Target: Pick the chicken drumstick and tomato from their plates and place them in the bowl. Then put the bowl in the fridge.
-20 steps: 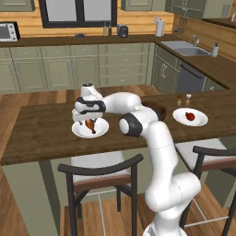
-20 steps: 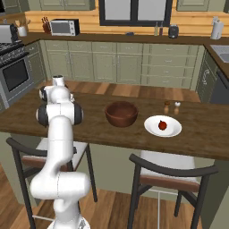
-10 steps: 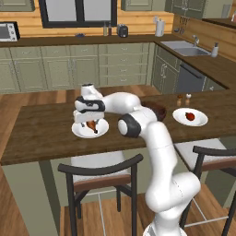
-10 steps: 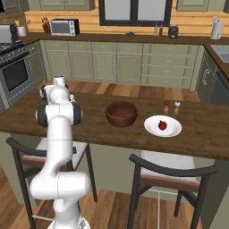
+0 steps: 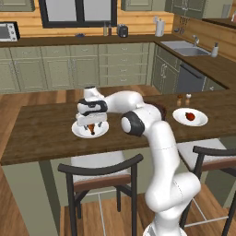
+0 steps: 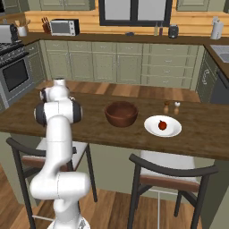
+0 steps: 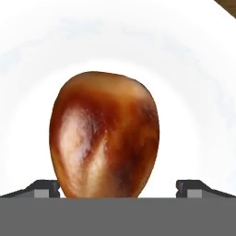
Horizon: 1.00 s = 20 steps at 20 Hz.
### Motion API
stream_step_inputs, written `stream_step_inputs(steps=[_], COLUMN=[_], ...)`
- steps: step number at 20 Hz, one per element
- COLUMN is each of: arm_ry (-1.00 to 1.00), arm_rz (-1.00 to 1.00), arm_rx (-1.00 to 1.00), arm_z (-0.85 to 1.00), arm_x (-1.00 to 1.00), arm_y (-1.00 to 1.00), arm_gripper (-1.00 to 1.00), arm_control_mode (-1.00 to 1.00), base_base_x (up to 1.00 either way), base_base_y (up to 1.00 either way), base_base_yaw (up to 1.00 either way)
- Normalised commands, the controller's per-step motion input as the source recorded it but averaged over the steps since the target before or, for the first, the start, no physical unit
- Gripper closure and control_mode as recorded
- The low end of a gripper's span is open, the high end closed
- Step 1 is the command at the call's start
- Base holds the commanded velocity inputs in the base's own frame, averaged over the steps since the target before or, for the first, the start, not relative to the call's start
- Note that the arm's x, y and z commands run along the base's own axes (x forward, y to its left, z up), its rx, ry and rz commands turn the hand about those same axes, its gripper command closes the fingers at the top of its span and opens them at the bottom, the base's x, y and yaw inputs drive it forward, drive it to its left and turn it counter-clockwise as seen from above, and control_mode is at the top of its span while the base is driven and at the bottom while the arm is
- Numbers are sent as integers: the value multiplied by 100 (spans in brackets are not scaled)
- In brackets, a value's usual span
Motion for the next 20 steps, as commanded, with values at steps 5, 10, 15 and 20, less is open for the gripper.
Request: stream_step_inputs(steps=[5, 10, 15, 20], arm_ry=[-2, -11, -10, 0], arm_rz=[1, 12, 18, 5], arm_rx=[0, 1, 8, 9], arm_z=[0, 6, 65, 95], arm_x=[0, 1, -4, -47], arm_y=[-31, -14, -33, -71], arm_gripper=[100, 100, 100, 100], arm_control_mode=[-100, -100, -100, -100], base_base_x=[0, 0, 0, 0], base_base_y=[0, 0, 0, 0], base_base_yaw=[0, 0, 0, 0])
